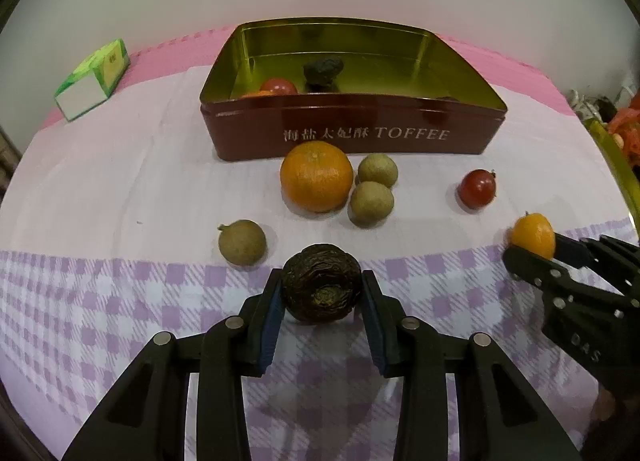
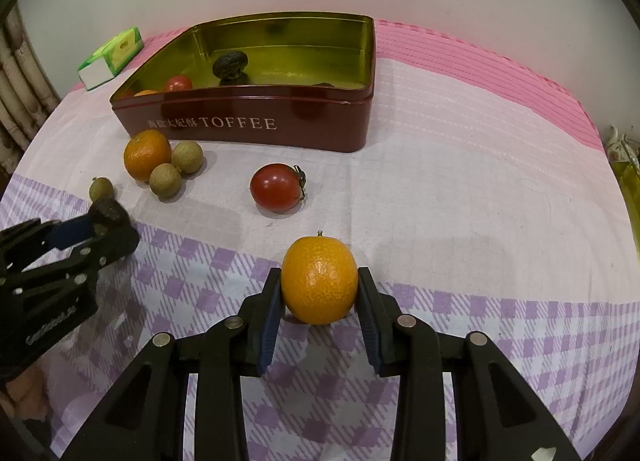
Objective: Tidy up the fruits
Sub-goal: 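Carry the orange in the right tool while the left tool carries the dark fruit over the tin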
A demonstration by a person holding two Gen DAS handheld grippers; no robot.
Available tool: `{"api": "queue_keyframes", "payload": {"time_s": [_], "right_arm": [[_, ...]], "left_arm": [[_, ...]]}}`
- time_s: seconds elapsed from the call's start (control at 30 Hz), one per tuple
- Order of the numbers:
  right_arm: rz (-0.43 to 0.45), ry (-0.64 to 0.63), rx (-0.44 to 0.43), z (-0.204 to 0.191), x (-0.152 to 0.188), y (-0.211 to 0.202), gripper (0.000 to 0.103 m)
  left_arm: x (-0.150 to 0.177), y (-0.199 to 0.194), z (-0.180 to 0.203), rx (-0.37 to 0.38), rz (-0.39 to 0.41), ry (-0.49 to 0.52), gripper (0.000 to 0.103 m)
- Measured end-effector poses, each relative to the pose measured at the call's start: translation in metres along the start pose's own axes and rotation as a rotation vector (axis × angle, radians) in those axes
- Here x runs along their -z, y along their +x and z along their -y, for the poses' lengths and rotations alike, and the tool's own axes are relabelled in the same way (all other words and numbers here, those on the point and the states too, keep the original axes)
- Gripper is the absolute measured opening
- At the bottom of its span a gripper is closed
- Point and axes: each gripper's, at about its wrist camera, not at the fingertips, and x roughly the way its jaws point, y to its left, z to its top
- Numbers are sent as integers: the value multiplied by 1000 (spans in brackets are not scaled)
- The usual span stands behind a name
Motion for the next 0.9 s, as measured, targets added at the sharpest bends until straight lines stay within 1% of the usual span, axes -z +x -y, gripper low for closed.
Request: {"api": "queue_keyframes", "payload": {"time_s": [0.4,0.9], "right_arm": [[0,2,5,-1,0,0,33],[-3,1,9,-1,0,0,33]], "left_arm": [[15,-10,-13,26,1,-20,38],[19,-14,-18,3,22,-33,38]]}}
